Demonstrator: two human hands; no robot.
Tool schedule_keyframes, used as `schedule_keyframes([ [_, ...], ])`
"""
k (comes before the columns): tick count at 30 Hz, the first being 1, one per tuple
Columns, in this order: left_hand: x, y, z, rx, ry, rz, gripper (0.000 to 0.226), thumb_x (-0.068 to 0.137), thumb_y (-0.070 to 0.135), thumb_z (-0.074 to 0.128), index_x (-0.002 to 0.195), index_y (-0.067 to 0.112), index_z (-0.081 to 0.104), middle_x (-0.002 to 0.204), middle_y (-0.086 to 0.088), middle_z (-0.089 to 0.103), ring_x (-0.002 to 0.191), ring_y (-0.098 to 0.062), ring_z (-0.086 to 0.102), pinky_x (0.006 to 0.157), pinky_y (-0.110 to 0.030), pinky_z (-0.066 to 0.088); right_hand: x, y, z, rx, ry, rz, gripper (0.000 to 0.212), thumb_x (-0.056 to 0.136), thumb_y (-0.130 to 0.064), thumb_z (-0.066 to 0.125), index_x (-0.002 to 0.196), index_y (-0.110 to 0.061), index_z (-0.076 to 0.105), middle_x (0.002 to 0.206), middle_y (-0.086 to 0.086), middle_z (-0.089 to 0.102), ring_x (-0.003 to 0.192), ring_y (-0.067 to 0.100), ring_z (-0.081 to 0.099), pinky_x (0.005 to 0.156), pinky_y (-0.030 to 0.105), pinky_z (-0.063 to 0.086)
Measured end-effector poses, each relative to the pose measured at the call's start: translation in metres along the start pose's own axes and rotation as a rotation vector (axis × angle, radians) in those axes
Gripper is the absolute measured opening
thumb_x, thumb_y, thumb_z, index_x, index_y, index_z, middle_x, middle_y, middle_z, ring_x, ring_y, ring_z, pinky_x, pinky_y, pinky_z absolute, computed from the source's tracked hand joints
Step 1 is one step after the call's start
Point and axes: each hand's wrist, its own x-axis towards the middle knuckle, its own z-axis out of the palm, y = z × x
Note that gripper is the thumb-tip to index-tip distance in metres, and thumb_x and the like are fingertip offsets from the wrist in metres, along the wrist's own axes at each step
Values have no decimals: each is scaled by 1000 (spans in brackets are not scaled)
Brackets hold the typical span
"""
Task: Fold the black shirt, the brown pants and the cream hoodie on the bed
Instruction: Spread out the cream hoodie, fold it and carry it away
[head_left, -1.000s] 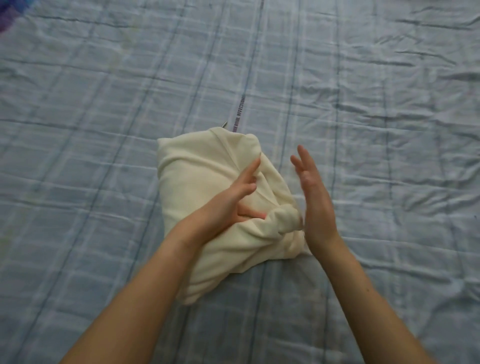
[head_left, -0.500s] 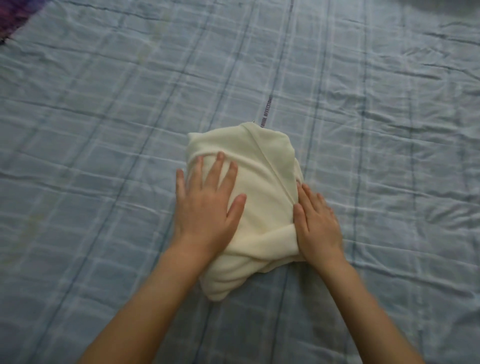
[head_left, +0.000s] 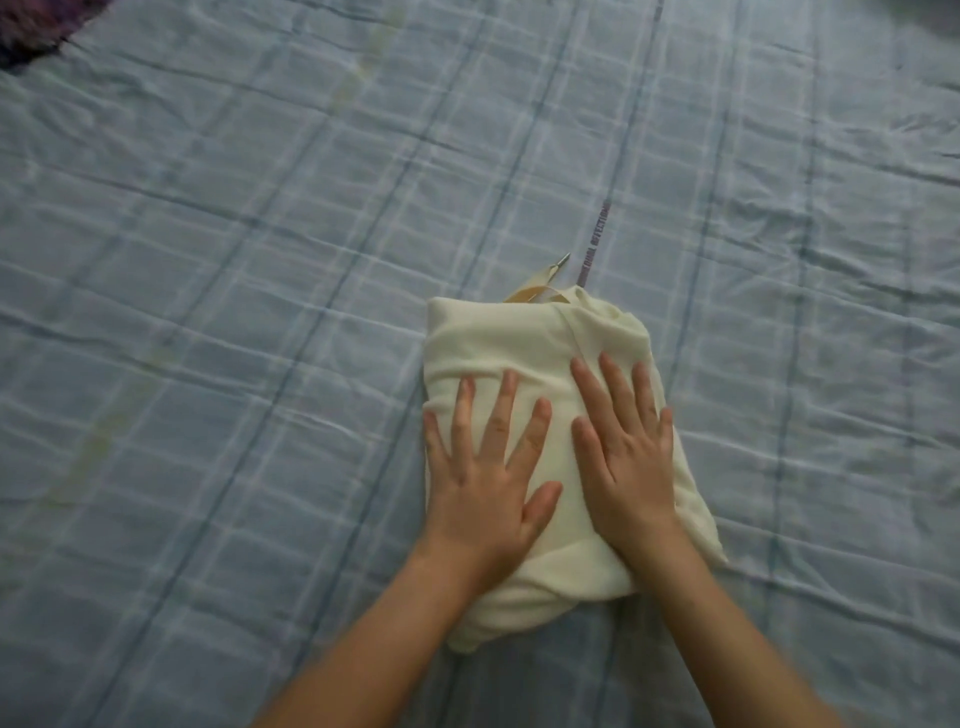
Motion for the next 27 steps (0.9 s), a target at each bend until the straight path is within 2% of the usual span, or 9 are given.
schedule_keyframes([
  [5,11,-1,1,-47,-21,-16,71,91,61,30,154,29,20,163,-9,8,148,-39,6,108,-70,16,7,-2,-4,-7,-33,43,55,97,-51,18,153,-47,16,163,-15,11,151,10,-5,119,55,12],
  [8,9,0,-17,-62,-76,-38,69,92,60,26,154,29,20,163,-9,8,148,-39,6,108,-70,19,8,-19,-23,-81,-44,70,60,93,-55,19,152,-47,18,163,-13,14,152,15,2,117,61,10],
  [11,12,3,-26,-52,-136,-69,71,92,61,19,155,33,3,163,-7,-6,148,-39,-7,110,-69,12,34,-39,-36,-177,34,-3,60,93,-50,26,152,-47,18,162,-11,20,151,24,13,113,65,10],
  [13,11,7,-30,-29,-151,-78,71,92,61,16,153,32,-5,162,-7,-11,147,-40,-12,110,-68,9,52,-44,-33,-193,-48,0,53,98,-50,22,151,-52,13,163,-15,14,151,24,6,113,66,5],
  [15,7,11,-30,-35,-144,-84,73,91,58,23,155,24,11,162,-12,1,147,-44,-2,109,-69,15,62,-36,-20,-177,-132,55,48,102,-51,19,149,-56,11,163,-17,13,152,21,1,115,65,1],
  [17,-6,14,-21,-59,-83,-73,75,89,57,33,153,18,26,162,-14,10,147,-44,6,108,-70,18,65,-23,-10,-127,-105,69,46,102,-52,19,147,-58,13,162,-19,17,151,19,5,116,61,3],
  [19,-21,17,-9,-51,-24,-67,79,87,58,38,152,15,28,162,-15,11,147,-43,6,110,-70,16,66,-15,-3,-80,-52,53,46,100,-55,17,146,-60,15,160,-21,21,150,17,9,116,59,5],
  [22,-27,20,3,-31,-50,-72,79,86,57,41,151,14,31,161,-17,14,146,-45,9,109,-69,18,63,-10,6,-66,-21,63,46,98,-58,18,145,-60,18,158,-22,24,149,16,11,115,56,5],
  [27,-27,14,-24,-133,-76,-75,74,88,57,38,153,22,28,162,-13,13,148,-40,9,111,-65,21,59,-20,-18,-21,-103,32,49,99,-56,28,147,-56,21,161,-17,20,150,17,9,118,56,7],
])
